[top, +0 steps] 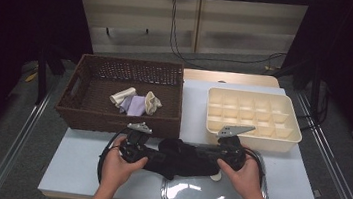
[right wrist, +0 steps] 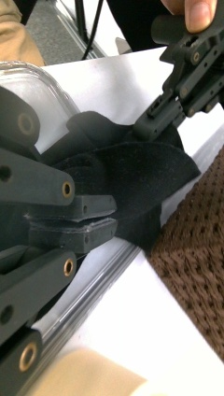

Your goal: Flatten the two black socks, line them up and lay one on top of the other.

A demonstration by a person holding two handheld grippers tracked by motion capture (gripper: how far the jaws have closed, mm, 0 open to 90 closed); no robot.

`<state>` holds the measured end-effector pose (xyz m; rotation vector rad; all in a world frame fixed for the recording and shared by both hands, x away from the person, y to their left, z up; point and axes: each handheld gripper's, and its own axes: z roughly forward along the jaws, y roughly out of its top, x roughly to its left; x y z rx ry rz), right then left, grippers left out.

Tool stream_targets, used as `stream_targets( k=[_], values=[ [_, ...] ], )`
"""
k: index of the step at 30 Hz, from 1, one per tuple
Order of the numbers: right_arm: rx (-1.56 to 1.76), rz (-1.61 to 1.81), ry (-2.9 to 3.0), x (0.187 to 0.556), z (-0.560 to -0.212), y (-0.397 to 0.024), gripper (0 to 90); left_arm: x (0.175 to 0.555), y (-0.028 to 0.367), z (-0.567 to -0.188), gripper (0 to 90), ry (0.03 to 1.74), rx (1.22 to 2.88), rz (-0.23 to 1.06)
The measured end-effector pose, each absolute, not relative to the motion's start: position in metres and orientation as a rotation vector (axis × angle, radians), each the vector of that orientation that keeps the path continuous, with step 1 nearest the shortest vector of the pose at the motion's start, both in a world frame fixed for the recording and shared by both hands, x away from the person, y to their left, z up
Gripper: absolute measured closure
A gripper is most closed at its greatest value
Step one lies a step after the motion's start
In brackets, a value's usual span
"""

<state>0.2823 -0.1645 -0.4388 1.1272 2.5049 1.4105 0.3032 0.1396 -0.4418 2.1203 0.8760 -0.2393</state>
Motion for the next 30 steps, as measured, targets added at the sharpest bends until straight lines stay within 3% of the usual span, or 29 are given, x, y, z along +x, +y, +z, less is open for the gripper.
stream_targets(
  k=[17, 21, 30],
  values=[
    [1.181, 1.434, 2.489, 0.294, -0.445, -0.169, 87.1, 0.312, 0.169, -0.453, 84.7, 0.998, 2.118, -0.168],
    [1.169, 1.439, 2.503, 0.296, -0.446, -0.161, 87.1, 0.309, 0.171, -0.45, 71.3, 1.009, 2.088, -0.101],
    [1.13, 1.437, 2.531, 0.298, -0.441, -0.146, 87.1, 0.3, 0.154, -0.438, 61.5, 0.891, 2.075, 0.014]
  ],
)
